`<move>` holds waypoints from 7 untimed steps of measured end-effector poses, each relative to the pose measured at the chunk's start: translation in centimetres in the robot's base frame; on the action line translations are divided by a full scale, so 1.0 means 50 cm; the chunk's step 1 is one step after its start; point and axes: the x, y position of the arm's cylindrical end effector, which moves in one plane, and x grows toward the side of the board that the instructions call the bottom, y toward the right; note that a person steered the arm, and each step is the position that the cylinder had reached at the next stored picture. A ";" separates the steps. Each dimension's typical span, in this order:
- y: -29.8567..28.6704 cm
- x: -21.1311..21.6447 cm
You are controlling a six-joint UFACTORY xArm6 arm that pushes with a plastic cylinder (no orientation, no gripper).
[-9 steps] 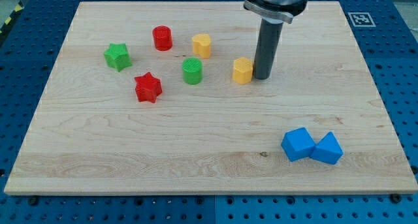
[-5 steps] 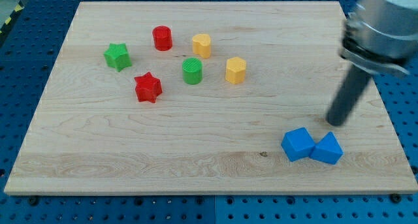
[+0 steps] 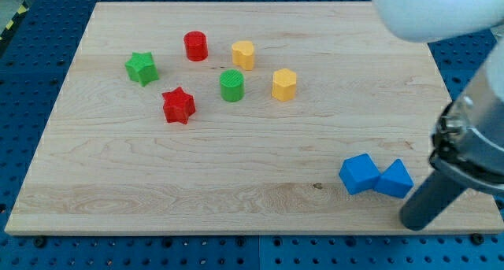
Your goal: Move the blue cube towards the yellow hexagon
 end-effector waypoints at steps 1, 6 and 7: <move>-0.044 -0.013; -0.186 -0.166; -0.146 -0.166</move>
